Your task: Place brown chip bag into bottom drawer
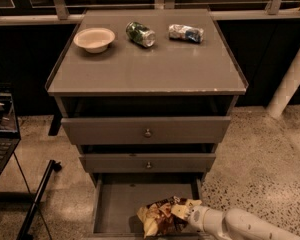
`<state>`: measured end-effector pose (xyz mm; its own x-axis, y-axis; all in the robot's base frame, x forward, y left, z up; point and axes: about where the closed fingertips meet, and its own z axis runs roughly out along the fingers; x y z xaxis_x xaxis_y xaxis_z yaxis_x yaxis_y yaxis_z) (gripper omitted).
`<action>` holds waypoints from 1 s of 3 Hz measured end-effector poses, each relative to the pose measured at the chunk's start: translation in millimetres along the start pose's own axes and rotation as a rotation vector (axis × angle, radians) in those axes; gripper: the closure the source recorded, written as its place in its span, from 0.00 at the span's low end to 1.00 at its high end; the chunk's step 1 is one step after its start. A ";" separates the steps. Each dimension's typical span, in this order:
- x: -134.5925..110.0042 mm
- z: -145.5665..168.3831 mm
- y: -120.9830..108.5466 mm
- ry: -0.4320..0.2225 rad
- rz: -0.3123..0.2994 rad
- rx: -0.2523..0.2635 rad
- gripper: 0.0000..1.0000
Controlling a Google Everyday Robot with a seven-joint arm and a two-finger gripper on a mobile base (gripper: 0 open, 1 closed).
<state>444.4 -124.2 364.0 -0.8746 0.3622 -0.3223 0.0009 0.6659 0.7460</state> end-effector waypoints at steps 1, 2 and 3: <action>-6.6 20.8 -32.1 -0.015 0.060 -0.005 1.00; -8.8 37.6 -52.8 -0.017 0.104 -0.005 1.00; -5.9 54.1 -70.2 -0.009 0.150 0.017 1.00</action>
Offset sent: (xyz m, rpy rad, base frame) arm 0.0394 -0.0205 -0.0921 0.0789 0.0966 -0.1096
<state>475.7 -137.8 282.0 -0.8597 0.4642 -0.2134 0.1393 0.6148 0.7763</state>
